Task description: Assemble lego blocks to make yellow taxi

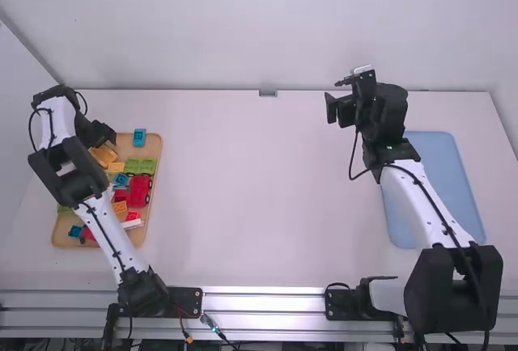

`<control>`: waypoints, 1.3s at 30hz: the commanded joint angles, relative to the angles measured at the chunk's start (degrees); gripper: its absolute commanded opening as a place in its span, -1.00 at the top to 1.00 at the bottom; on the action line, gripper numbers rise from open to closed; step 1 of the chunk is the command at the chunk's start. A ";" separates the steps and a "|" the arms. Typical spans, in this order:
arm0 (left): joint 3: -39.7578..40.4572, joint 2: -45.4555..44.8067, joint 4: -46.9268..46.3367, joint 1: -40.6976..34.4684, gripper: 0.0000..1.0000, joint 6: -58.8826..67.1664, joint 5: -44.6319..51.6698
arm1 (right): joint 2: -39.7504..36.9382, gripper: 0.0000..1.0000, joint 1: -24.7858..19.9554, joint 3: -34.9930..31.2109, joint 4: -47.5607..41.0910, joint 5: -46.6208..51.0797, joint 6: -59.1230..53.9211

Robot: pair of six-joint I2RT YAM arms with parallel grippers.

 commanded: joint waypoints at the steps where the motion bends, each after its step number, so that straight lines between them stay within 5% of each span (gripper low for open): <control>1: -1.18 -0.94 0.04 -1.53 -0.59 -0.74 -1.62 | 0.50 -0.98 0.26 2.14 -0.24 -0.15 0.24; 22: -11.19 -0.94 11.87 -1.49 -0.52 -8.04 -4.26 | 0.50 -0.98 0.15 2.14 -1.29 -0.13 0.09; 28: -11.82 -0.94 11.61 -1.09 0.08 -8.00 -2.80 | 0.50 -0.98 0.15 2.14 -1.09 -0.15 0.09; 33: -11.13 -0.94 10.84 -1.42 0.08 -7.98 -2.78 | 0.50 -0.98 0.15 2.14 -1.05 -0.15 0.09; 36: -8.81 -1.36 9.01 -1.51 0.33 -7.61 -2.82 | 0.50 -0.98 0.15 2.14 -1.09 -0.15 0.09; 39: -6.29 -2.08 6.51 -1.44 0.27 -7.32 -2.80 | 0.50 -0.98 0.15 2.14 -1.09 -0.13 0.09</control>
